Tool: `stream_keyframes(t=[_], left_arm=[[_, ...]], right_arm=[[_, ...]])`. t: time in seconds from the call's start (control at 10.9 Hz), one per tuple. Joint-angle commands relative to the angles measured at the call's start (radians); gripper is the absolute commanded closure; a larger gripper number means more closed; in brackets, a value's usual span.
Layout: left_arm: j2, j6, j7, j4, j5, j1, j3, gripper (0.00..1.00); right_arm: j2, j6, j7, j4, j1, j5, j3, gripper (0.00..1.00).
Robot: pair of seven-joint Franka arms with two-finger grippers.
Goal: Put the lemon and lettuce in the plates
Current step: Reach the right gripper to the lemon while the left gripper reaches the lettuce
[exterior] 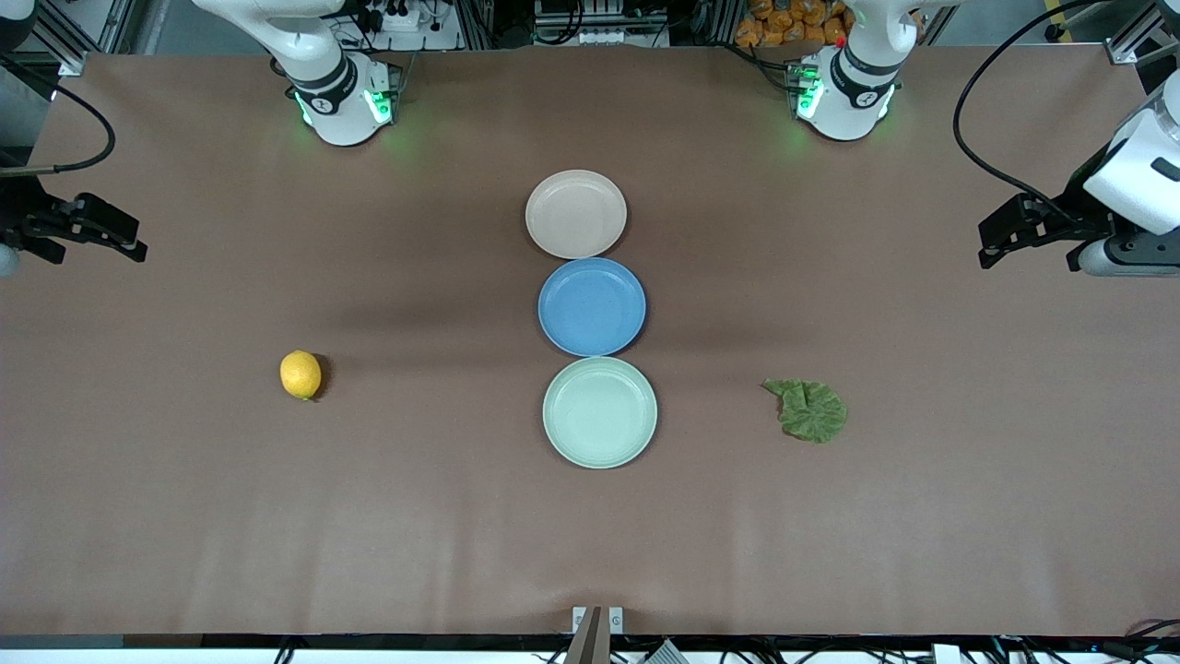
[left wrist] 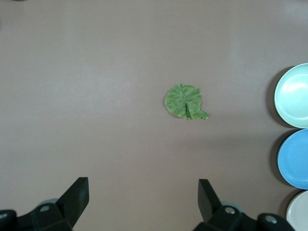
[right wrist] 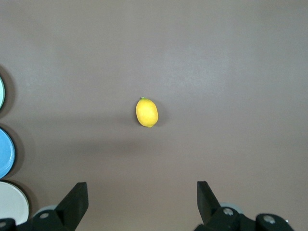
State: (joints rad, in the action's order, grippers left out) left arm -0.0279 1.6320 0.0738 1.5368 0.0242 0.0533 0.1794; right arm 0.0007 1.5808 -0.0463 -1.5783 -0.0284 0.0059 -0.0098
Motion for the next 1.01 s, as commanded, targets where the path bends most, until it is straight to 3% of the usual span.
stream_keyframes(t=[0.0,0.37,0.55,0.92], left_arm=[[-0.003,-0.004,-0.026,-0.014,-0.024,0.007,-0.001,0.00],[-0.026,-0.003,-0.031,-0.006,-0.059,0.011,-0.005,0.00],[-0.102,0.029,-0.037,0.005,-0.061,0.005,0.000,0.00],[-0.235,0.230,-0.031,0.091,-0.061,-0.015,0.017,0.00]], right_arm=[[0.001,-0.016,0.000,0.011,-0.004,-0.003,0.002,0.00],[0.004,-0.016,-0.001,0.001,-0.005,-0.003,0.002,0.00],[0.007,-0.001,-0.013,-0.024,-0.007,-0.003,0.001,0.00],[0.021,0.224,-0.072,-0.217,-0.024,-0.003,-0.001,0.00]])
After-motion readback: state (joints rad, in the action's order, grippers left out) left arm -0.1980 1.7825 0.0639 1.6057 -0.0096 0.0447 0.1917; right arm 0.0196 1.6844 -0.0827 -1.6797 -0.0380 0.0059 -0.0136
